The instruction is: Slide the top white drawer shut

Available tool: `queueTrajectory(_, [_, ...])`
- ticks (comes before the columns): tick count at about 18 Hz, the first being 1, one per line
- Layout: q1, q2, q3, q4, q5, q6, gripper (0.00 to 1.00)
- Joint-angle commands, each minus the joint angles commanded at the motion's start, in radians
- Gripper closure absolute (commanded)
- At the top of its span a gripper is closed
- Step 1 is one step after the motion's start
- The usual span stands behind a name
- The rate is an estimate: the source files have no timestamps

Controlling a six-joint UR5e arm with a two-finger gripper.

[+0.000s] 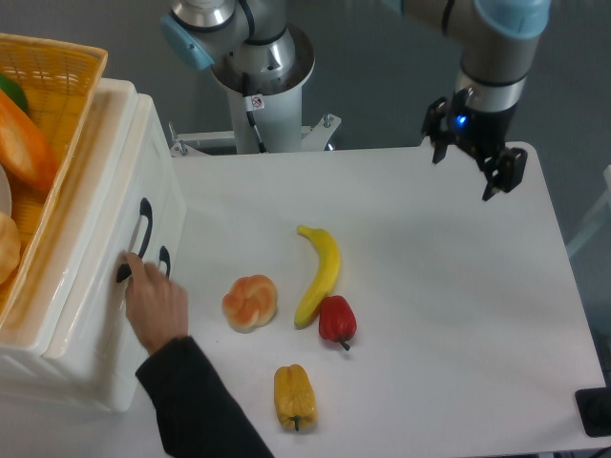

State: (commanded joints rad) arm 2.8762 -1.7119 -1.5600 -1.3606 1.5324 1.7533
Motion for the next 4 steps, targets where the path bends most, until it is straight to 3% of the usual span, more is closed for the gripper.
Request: queueTrajectory(4, [0.005,0.0,-0.005,0.005,-0.002,0.002,0.0])
